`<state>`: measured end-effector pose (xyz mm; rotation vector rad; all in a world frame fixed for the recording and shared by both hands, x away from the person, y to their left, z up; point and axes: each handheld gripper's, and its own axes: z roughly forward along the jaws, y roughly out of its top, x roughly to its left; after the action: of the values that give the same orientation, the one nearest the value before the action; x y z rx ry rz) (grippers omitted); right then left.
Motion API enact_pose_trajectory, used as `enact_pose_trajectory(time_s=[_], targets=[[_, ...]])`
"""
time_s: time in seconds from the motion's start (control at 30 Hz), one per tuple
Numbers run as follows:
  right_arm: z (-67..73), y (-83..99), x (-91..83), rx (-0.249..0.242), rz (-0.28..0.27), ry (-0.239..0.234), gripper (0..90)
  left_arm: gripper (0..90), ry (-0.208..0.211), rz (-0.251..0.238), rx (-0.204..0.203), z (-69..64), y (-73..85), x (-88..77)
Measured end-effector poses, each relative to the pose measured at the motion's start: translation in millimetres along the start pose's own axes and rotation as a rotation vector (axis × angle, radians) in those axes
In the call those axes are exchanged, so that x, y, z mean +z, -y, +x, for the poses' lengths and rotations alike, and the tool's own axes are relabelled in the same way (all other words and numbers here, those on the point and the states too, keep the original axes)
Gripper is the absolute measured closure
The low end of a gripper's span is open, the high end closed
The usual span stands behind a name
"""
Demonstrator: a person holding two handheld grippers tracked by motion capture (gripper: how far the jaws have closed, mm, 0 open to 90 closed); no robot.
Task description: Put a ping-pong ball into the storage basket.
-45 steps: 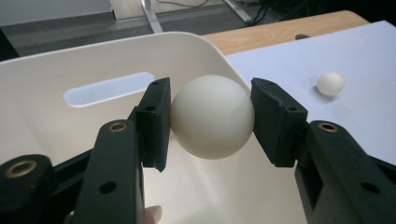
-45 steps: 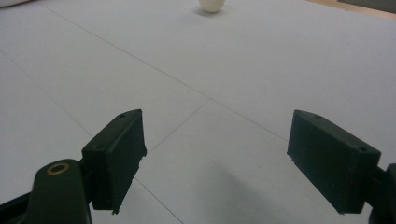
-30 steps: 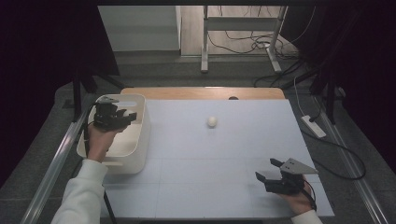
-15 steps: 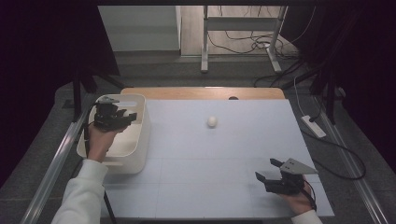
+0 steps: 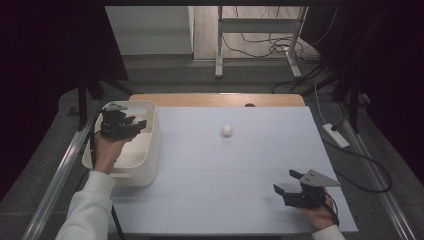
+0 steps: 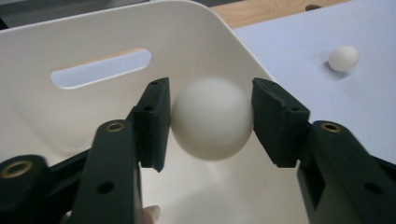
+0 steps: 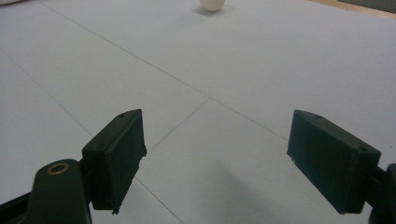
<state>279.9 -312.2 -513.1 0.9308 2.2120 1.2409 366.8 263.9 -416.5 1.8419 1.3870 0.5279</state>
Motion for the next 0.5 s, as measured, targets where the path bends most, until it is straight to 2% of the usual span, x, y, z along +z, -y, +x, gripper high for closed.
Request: enact_pose_trajectory(time_s=[0.1, 0.2, 0.43, 0.5], targets=[[0.1, 0.0, 0.0, 0.000, 0.000, 0.000, 18.8, 30.8, 0.001, -0.022, -0.005, -1.5, -1.1, -2.9], [0.0, 0.0, 0.1, -0.001, 0.000, -0.001, 18.8, 22.4, 0.025, -0.050, -0.009, -3.6, -1.4, -6.9], [0.2, -0.2, 0.1, -0.003, -0.001, -0.001, 18.8, 17.9, 0.076, -0.091, -0.009, -7.1, -1.3, -14.5], [0.2, -0.2, 0.0, -0.003, -0.001, 0.000, 18.8, 17.6, 0.112, -0.111, -0.006, -10.1, -1.5, -18.9]])
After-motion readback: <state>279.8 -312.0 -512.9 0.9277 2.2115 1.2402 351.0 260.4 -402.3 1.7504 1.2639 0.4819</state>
